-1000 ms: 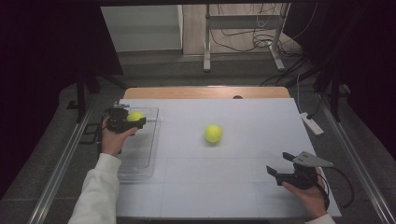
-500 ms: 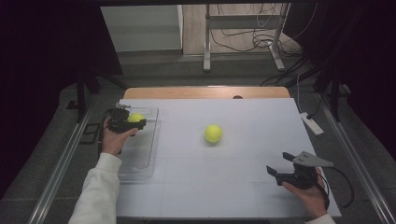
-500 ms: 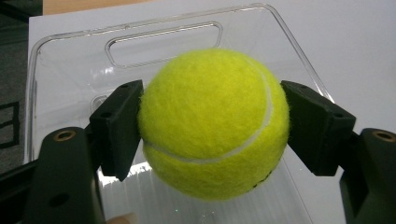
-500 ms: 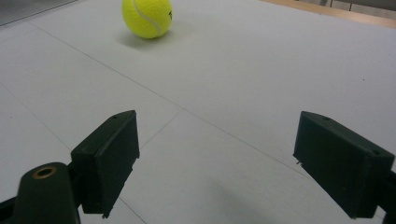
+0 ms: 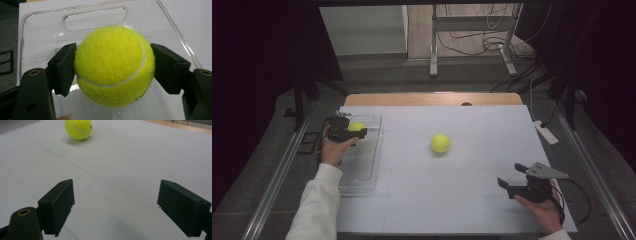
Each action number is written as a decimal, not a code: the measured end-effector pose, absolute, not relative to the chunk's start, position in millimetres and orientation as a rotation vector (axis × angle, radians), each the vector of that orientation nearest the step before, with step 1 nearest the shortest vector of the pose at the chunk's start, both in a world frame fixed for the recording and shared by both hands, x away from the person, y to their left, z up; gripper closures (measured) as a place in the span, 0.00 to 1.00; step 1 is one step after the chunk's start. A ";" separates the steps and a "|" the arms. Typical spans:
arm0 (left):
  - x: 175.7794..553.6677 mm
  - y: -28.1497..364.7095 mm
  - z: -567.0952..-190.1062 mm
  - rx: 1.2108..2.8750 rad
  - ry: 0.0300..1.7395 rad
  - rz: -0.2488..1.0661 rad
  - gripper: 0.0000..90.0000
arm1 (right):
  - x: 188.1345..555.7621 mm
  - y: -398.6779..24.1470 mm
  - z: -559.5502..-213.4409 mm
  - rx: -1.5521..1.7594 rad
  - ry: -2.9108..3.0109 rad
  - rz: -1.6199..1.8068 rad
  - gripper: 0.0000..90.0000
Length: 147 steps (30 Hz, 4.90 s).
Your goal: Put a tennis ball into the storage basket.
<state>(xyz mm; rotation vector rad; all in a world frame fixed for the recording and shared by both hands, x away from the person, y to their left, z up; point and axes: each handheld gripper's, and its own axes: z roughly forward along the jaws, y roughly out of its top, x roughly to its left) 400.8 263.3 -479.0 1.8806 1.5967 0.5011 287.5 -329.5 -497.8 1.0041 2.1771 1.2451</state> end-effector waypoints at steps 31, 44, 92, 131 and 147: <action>366.2 246.2 -455.0 1.803 1.380 0.477 0.16 | 286.5 -330.1 -497.5 1.003 2.176 1.241 0.16; 356.2 237.7 -448.4 1.797 1.295 0.452 0.17 | 285.2 -330.9 -497.4 1.007 2.170 1.240 0.16; 341.4 189.0 -434.2 1.839 1.063 0.321 0.17 | 285.4 -330.2 -497.3 1.002 2.174 1.236 0.16; 342.6 156.9 -437.8 1.918 1.021 0.299 0.18 | 284.9 -328.4 -496.9 0.997 2.176 1.250 0.16; 344.7 140.4 -438.1 1.948 0.999 0.277 0.18 | 282.7 -328.9 -495.7 0.995 2.172 1.249 0.16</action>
